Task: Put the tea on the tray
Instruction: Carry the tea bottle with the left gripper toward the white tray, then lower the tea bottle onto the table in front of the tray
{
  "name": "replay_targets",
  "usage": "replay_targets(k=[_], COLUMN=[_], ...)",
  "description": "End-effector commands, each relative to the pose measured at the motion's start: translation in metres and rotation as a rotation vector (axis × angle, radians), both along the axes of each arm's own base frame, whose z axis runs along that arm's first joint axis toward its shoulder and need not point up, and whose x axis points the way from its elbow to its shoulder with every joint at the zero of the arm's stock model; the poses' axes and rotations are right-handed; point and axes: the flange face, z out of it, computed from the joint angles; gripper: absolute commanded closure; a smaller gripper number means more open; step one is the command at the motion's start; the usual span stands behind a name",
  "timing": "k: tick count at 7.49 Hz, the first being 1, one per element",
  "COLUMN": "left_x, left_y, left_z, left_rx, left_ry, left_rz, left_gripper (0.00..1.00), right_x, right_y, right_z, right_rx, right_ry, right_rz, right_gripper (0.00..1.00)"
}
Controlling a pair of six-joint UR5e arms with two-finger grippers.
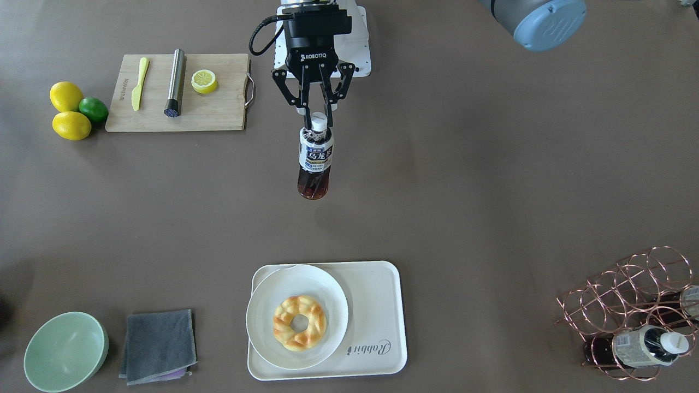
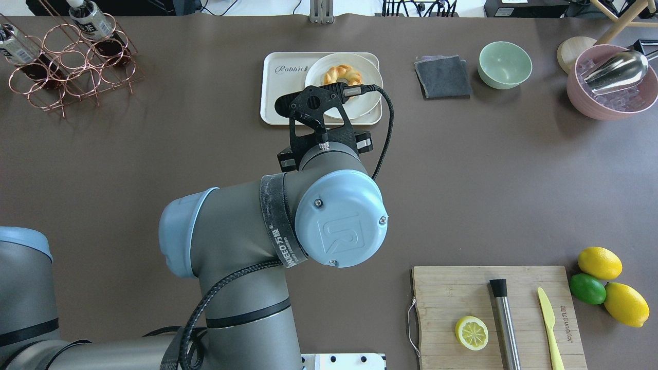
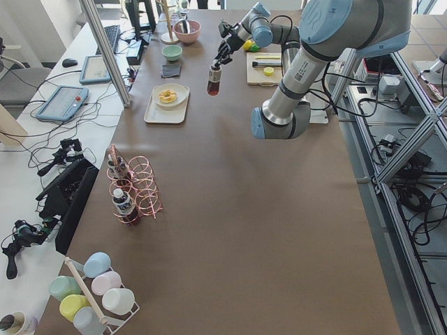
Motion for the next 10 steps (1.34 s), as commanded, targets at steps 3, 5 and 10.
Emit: replay_targets(k=[3,5,10], left_x=[0.032,0.037,0.054], left_y=[0.005,0.003,0.005], left_z=[-0.005,-0.004,0.003], left_rx=[0.038,0.049,0.044], left_ry=[-0.088,-0.117,-0.132], left_rz=[0.024,0.046,0.055], left_gripper=[1.00,1.00,1.00], right_x=[0.000,0.000,0.000], right_y=[0.001,0.001,0.000], right_z=[0.002,0.002,0.002], right_rx=[-0.004,-0.005,-0.004], right_ry=[0.000,0.000,0.000], right_rz=[-0.001,0.000,0.000], right_gripper=[0.00,0.00,0.00])
